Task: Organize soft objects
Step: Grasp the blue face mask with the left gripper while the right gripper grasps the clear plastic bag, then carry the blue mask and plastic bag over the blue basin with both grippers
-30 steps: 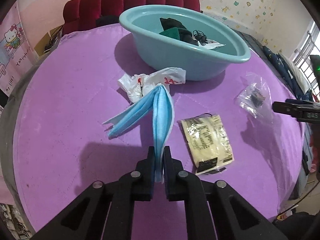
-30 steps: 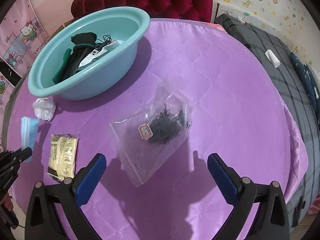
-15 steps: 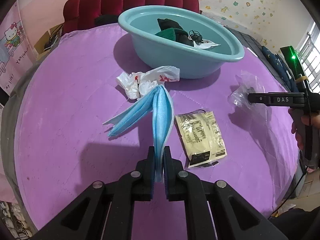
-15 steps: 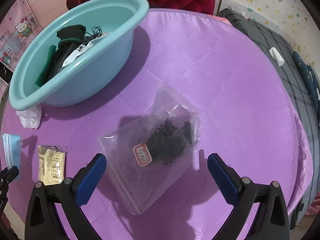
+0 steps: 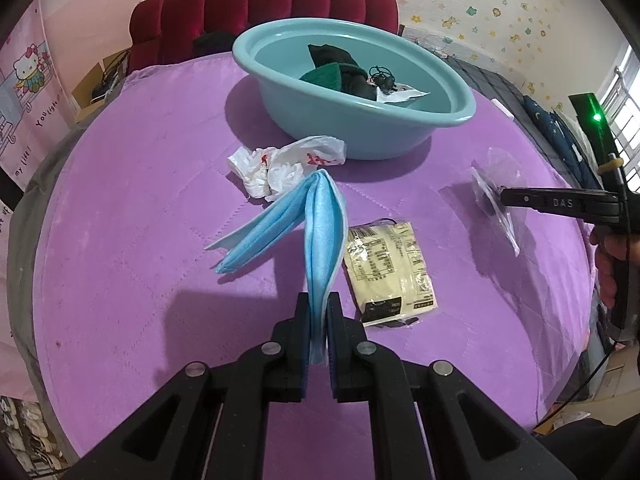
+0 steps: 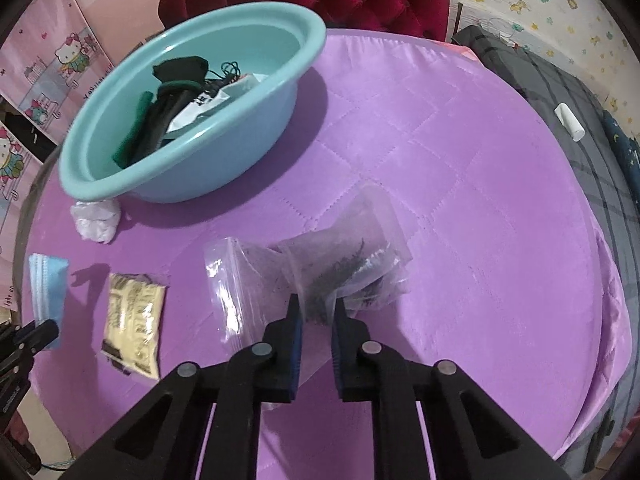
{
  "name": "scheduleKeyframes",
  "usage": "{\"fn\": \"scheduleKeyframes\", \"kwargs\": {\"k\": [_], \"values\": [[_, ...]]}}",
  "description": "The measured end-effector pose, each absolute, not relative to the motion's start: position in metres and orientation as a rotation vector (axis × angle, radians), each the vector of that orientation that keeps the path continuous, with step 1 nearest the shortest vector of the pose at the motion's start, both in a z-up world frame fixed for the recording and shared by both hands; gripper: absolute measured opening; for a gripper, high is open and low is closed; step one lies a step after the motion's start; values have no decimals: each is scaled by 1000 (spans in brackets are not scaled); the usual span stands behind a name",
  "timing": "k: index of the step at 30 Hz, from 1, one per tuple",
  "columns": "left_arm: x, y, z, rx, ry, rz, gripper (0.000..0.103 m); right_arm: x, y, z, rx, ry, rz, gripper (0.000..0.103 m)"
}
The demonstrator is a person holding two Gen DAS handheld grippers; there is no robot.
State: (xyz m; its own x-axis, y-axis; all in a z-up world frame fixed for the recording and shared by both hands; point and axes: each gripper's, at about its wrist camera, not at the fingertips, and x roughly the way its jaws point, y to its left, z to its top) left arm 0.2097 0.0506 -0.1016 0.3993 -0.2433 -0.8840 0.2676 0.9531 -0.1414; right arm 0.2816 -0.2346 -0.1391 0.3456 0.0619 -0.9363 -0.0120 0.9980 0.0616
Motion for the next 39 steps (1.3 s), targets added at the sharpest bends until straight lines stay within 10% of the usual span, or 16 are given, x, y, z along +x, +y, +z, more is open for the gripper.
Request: {"fn": "scheduleKeyframes", "kwargs": {"k": [39], "values": [[207,8,0,86,970,-400,8,239,-207,-18,-19,1076,165,11]]}}
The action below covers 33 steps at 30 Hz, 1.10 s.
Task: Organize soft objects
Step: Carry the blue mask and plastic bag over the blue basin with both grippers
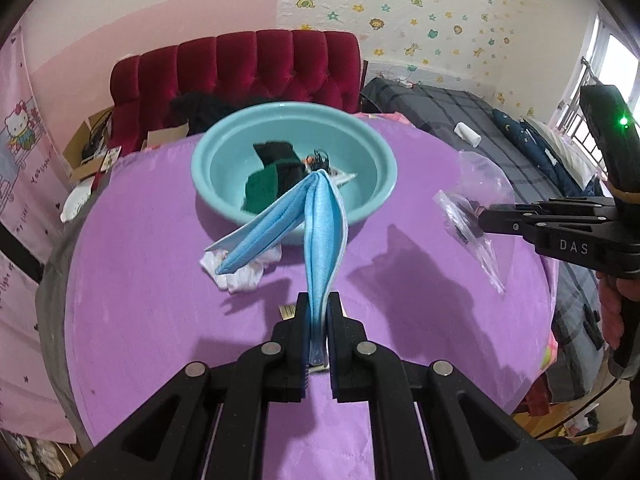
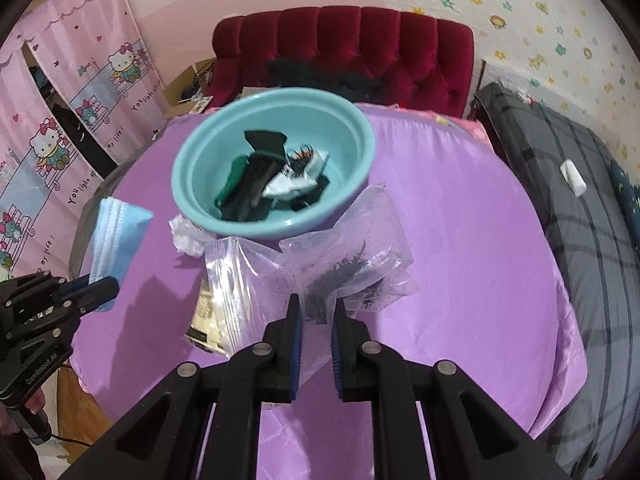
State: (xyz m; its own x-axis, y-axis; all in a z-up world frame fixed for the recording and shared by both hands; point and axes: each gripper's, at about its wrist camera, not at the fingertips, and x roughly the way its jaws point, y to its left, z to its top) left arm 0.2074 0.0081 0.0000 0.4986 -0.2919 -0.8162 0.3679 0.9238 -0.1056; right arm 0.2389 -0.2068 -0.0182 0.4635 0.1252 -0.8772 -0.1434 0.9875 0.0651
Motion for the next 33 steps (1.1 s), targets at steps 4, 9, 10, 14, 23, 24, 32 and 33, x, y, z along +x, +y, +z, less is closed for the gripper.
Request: {"fn": "scheduleKeyframes", "kwargs": {"k": [4,9,10,14,23,24,32,33], "values": [[223,4,9,107,955,-410,8,252,-197,-7,-36,1064,186,11],[246,0,18,112,946,-419,8,275,-185,-1,-41,1061,210,11],[252,-1,19,118,944,-417,8,279,-183,1,-46,1059,213,11],[270,-2,21,124,948,-420,8,297,-177,3,-55,1055,223,11],[318,0,9,115,967,-426,8,350,-165,0,-38,1060,214,11],[322,0,8,115,969,-424,8,356,-164,-1,-36,1061,210,11],[357,1,-13,84,1001,-407,8,395,-159,-20,6,1065,186,11],[363,2,-17,73,1005,-405,8,400,-159,-23,12,1069,184,11]]}}
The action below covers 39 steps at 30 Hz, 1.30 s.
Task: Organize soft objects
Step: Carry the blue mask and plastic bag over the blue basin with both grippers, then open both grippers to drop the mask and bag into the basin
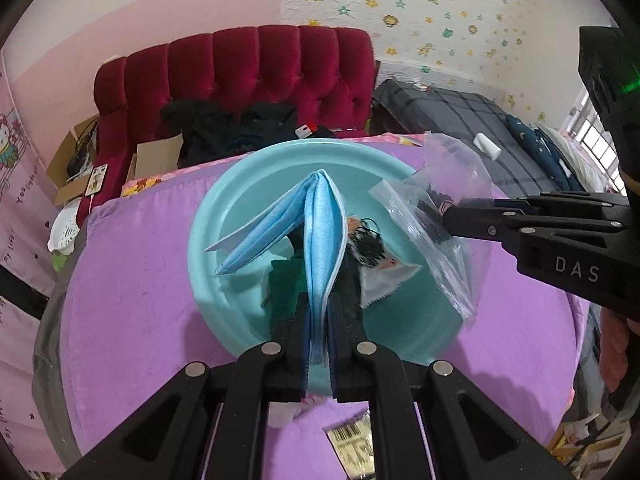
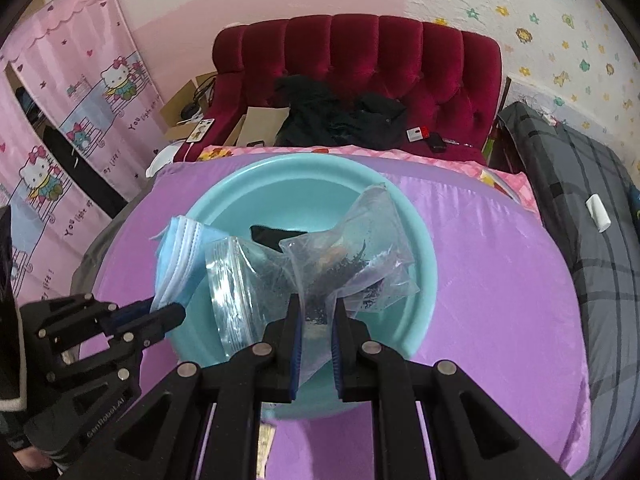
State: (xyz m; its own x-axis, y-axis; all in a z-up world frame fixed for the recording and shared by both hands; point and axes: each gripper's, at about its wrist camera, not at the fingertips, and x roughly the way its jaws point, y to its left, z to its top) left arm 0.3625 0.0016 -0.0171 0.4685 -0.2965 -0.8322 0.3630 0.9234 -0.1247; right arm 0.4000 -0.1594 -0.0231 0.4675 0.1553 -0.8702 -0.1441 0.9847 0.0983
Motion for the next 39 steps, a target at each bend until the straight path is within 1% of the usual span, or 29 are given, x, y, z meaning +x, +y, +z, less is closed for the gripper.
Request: {"fn": "scheduleKeyframes", "kwargs": {"k": [9,21,28,34,36,37,39], "values": [[398,0,-47,44,1054,-388,8,444,-160,-55,45,1096,151,12],[430,-8,-81,45,1101,-374,8,477,-159,-97,15,1160,109,12],[436,-9,-87,55,1110,-371,8,482,-157,-105,1,1176,114,13],[433,-10,-83,72,1102,-365,8,479,-155,-98,8,1161,132,15],[431,-10,-80,81,1092,-359,10,477,-154,-93,13,1148,139,18],[429,-10,-79,86,1086,-355,15,476,-153,-91,13,1142,144,21],[427,-9,-75,99,1074,-343,44,473,-153,-87,8,1131,135,47]]}}
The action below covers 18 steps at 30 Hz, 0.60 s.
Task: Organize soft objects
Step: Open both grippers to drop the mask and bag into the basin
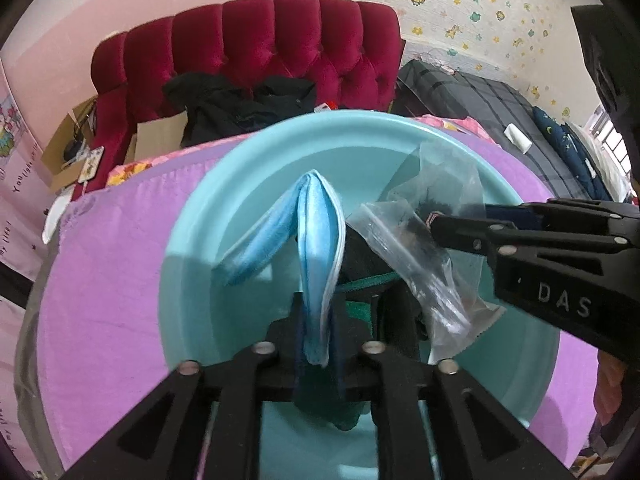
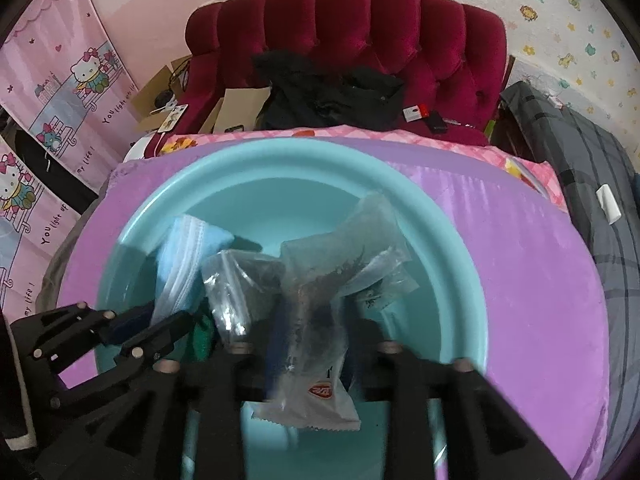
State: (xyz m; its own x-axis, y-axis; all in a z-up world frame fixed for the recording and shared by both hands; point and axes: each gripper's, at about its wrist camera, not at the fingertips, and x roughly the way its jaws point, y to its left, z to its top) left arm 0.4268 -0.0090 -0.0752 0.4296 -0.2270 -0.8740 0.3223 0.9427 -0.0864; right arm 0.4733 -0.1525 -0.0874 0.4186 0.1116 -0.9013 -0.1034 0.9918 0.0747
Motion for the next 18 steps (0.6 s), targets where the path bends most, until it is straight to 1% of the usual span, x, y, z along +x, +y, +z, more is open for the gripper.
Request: {"fn": "scheduleKeyframes", "kwargs": {"k": [1,2,4,5,6,7,18], "values": [[426,-8,-74,102,1071,-338,71,472,-152,-85,6,1121,130,49],[425,-7,-72,100,1067,-336,90,469,-152,-81,2,1110,125,54],[421,-5,-67,92,1048,-325,99,466,-151,-76,-3,1098,117,67],[419,-5,-65,94,1034,-314,103,464,-151,-74,-3,1091,117,82],[415,-4,-62,99,1019,-299,103,463,-151,-72,-6,1088,118,97],[414,-3,-61,100,1012,-291,103,460,-150,-70,-10,1086,119,102],[376,3,-40,125,983,-252,103,422,-145,-46,-28,1076,105,103]]}}
